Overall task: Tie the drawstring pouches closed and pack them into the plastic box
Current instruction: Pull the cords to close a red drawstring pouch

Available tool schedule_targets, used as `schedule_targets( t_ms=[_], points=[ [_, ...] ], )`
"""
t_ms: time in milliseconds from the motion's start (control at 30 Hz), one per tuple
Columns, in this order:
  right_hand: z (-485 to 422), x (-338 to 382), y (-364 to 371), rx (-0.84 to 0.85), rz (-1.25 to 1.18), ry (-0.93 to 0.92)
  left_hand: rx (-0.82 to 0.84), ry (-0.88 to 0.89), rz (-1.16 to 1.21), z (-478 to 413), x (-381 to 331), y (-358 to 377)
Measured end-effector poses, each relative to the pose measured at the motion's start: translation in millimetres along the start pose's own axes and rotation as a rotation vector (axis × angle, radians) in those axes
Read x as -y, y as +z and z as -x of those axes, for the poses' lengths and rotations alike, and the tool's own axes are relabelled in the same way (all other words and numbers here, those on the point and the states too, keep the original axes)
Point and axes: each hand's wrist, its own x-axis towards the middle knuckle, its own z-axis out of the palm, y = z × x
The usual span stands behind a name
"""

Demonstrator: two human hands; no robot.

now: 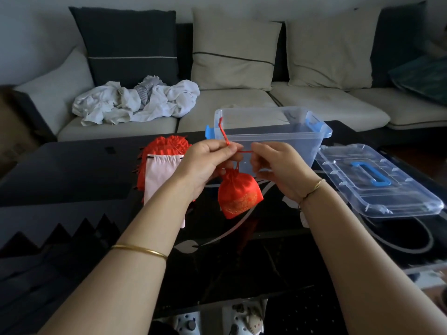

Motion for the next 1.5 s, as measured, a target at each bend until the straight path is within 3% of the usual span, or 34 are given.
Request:
schedule_targets(
  t_ms=[100,200,300,367,500,700,867,1000,1300,1500],
  points=[
    [9,1,-2,0.207,0.169,0.112,-0.03,0.013,0.005,0,2,-2],
    [8,-3,-1,0.14,0.45,0.05,0.028,0.041,-0.09,2,1,-3],
    [2,-6,5,0.085,0.215,-0.108,0.032,0.127,-0.178,2,-4,-3],
    [-2,-7,9,0.133,0.044,-0.079,0.019,0.178,-0.229,2,-6,-3],
    [-10,-8,9,0.064,-0.13,0.053,0.008,0.266,-0.389,1,-5,-2],
    [-9,-13,14,0.156,-0.144,0.13,-0.098,0.501,-0.694,4,-2,-2],
    [-7,-12,16,0.269,-0.15,0.157,-0.218,0.616,-0.692,5,0,1],
    [-7,-13,17,0.313,-0.143,0.124,-0.255,0.589,-0.642,5,0,1],
    [-8,-15,10,0.112,-0.027,0.076,-0.136,0.349,-0.422,0,9,-10],
    [-11,-19,5,-0.074,0.036,0.032,0.018,0.17,-0.545,5,9,-18]
  ],
)
